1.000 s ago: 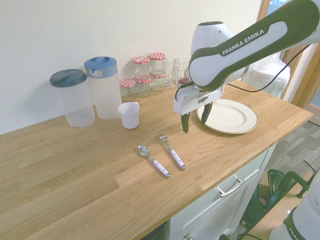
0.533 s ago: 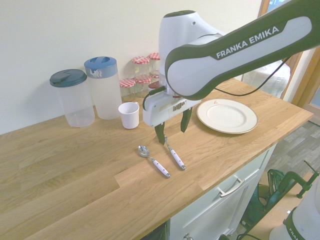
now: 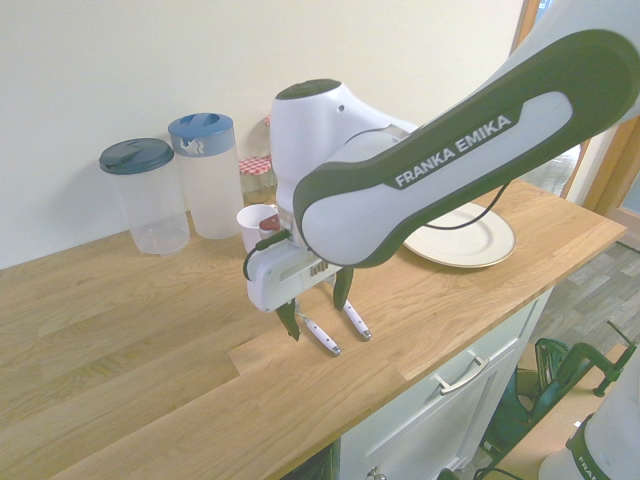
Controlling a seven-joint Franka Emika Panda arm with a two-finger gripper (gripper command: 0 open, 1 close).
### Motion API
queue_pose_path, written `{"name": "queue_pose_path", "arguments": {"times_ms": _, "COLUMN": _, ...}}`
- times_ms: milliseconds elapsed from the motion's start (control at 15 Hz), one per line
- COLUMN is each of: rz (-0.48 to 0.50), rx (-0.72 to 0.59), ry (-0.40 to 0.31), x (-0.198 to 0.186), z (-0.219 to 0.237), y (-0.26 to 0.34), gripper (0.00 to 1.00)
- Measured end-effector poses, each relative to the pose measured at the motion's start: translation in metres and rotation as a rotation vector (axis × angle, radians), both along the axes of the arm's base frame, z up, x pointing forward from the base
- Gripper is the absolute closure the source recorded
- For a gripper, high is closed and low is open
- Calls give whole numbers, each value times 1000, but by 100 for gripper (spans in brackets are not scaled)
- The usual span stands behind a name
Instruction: Put the spoon into the plate
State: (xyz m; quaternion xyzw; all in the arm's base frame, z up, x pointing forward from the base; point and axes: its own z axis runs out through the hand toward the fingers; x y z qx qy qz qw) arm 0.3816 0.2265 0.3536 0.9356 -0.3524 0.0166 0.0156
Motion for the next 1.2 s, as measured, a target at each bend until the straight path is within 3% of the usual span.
{"name": "queue_pose_path", "arguments": {"times_ms": 67, "rz": -5, "rx": -6, "ry": 8, "x": 0, "z": -7, "y": 2, "gripper": 0}}
{"name": "queue_pose_path", "arguments": {"times_ms": 133, "rz": -10, "rx": -10, "ry": 11, "x": 1, "z": -13, "y": 3, "gripper": 100}}
{"name": "queue_pose_path", "arguments": {"times_ms": 1200, "rz": -17, "rx": -22, "ry": 6, "x": 10, "z": -29, "y": -2, "gripper": 100}}
